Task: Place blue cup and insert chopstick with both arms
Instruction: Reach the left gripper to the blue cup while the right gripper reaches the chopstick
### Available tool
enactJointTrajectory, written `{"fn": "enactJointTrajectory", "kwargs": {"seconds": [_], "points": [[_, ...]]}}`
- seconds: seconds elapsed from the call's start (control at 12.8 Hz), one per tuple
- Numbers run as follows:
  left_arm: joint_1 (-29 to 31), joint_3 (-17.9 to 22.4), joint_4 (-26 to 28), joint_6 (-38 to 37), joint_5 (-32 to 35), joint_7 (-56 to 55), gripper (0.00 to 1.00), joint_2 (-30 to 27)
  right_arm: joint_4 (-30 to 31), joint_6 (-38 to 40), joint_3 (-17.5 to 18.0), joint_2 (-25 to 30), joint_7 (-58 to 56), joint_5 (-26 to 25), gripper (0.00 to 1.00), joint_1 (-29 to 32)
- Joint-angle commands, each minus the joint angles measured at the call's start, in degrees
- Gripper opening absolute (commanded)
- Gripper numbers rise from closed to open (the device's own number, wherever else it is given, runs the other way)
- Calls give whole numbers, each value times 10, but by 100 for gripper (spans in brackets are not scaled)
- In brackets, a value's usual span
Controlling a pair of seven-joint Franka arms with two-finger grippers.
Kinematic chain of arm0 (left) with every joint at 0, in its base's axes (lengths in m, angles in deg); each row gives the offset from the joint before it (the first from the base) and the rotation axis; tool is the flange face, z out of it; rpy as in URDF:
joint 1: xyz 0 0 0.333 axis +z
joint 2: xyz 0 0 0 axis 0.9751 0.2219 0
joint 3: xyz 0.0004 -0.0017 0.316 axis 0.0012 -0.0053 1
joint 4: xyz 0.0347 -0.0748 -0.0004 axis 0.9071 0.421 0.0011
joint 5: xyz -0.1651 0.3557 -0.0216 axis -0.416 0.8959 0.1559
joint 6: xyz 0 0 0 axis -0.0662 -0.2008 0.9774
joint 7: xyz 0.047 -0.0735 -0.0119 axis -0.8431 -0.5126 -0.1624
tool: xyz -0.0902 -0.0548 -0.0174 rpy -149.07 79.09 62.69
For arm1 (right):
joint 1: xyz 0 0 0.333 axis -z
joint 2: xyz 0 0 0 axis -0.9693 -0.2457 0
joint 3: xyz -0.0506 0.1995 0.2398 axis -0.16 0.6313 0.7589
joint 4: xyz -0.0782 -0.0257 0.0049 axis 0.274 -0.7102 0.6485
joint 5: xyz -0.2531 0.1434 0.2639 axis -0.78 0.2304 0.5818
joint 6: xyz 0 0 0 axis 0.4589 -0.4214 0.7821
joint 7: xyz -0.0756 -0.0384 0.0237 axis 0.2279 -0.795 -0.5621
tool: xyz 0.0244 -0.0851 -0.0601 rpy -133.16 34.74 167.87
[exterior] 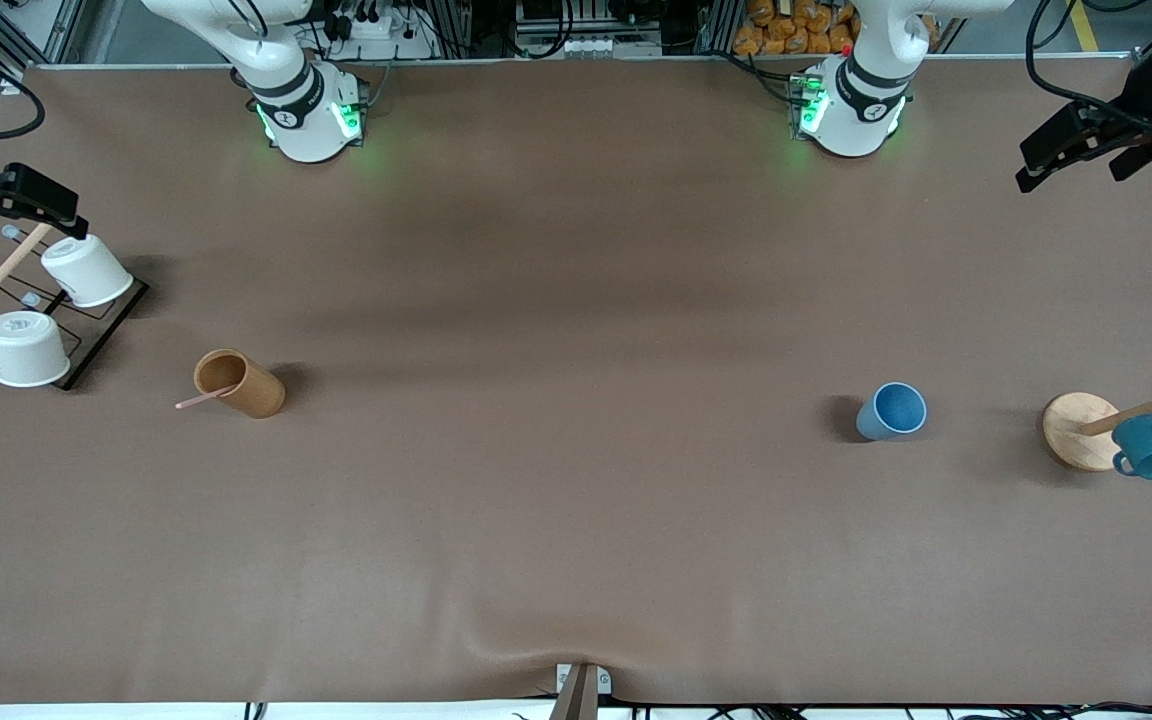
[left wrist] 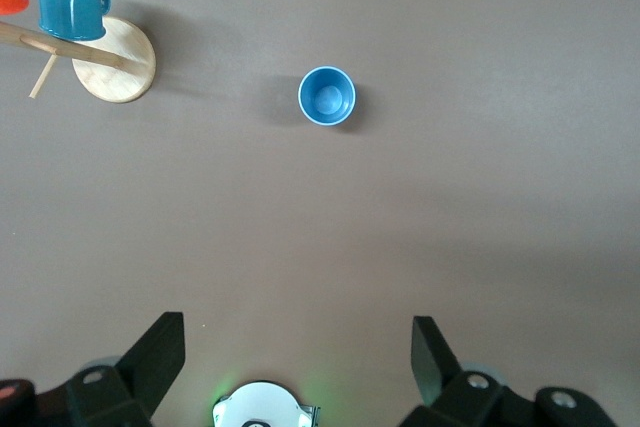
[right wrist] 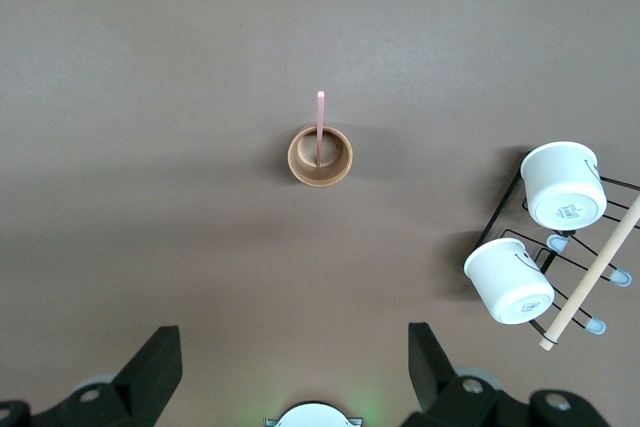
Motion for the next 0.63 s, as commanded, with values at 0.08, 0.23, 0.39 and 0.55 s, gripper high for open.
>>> {"fn": "enactJointTrajectory", "kwargs": {"seconds": [0.08, 0.23, 0.39, 0.55], "points": [[-4, 2, 11, 6, 13, 8, 100, -12, 3, 4, -1, 10, 0, 1, 100, -1], [-4, 1, -16, 7, 12, 9, 100, 28, 3, 3, -1, 9, 0, 1, 100, -1], [-8, -1, -22, 15, 8, 14, 100, 70, 5, 1, -1, 8, 0, 1, 100, 0], [-4, -2, -5, 59, 5, 16, 100, 105, 9, -3, -1, 2, 0, 1, 100, -3]]}}
